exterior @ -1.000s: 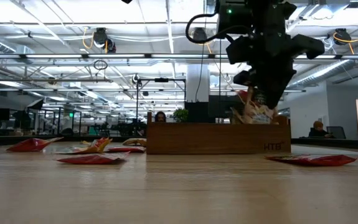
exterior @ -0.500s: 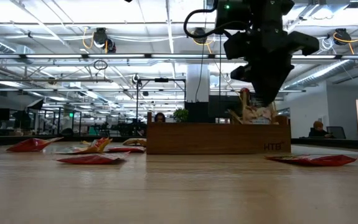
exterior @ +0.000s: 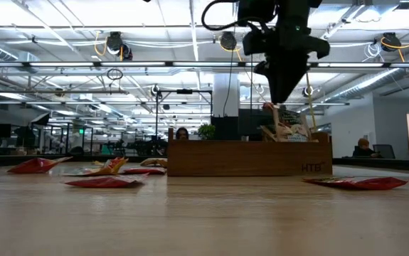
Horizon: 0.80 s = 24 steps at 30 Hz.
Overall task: Pick & Place Tea
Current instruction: Put the brown tea bag into the right section of the wooden organizer
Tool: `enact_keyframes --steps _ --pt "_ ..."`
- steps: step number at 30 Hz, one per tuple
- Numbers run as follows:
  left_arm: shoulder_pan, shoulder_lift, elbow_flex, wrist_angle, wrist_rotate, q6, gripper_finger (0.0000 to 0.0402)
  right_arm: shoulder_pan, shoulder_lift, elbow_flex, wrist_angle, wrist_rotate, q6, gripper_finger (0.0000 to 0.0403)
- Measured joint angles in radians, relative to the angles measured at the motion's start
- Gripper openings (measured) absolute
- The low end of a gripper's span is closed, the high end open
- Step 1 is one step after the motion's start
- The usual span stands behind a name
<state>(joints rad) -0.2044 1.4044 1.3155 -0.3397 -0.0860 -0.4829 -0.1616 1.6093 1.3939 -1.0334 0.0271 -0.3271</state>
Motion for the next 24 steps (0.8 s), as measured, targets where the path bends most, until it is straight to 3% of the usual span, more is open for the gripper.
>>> enact_keyframes --steps 13,24 --pt "0.045 0.000 0.000 -0.001 -0.001 0.032 0.0234 -0.016 -0.061 0.135 -0.036 -0.001 0.231 0.0086" --pt "0.091 0.000 0.000 -0.006 0.000 0.059 0.0234 0.016 -0.224 0.135 0.319 -0.002 0.404 0.0086"
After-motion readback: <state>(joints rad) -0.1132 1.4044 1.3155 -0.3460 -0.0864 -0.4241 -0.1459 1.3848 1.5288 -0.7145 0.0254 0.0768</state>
